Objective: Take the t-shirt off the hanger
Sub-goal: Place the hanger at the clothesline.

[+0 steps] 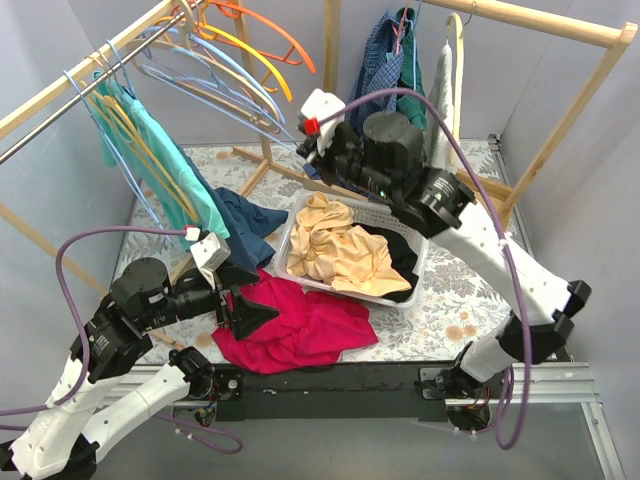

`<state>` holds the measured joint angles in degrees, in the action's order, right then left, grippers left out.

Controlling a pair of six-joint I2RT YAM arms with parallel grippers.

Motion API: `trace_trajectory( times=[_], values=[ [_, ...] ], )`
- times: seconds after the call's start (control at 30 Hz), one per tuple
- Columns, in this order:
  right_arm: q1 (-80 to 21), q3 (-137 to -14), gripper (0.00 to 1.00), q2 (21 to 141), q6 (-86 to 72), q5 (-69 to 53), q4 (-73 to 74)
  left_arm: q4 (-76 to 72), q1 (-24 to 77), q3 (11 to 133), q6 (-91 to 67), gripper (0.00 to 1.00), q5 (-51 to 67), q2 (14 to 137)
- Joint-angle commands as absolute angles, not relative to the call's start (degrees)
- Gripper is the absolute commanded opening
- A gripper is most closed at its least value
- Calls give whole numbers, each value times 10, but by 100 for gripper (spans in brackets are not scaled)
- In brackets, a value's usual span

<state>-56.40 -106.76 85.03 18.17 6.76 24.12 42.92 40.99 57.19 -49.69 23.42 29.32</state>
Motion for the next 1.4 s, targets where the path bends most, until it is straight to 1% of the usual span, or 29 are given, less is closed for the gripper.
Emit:
trace_trajectory(
  times=[0.0,0.13,0.27,0.47,0.87,1.37],
  values=[
    [-515,-1171,1,915,139,-68,164,413,409,568,-520,98,265,286],
    [-493,-1221,1,984,106,-129,124,406,409,564,-532,98,261,277],
    [-490,-1254,1,1049,84,-153,83,407,409,572,-537,98,260,272],
    [-488,-1300,1,1116,50,-185,33,413,409,582,-536,98,252,270],
    [-484,-1375,1,1203,12,-196,-54,411,409,584,-546,98,254,266],
    [-470,-1374,1,1276,-37,-187,-157,425,409,592,-563,98,246,263]
  ],
)
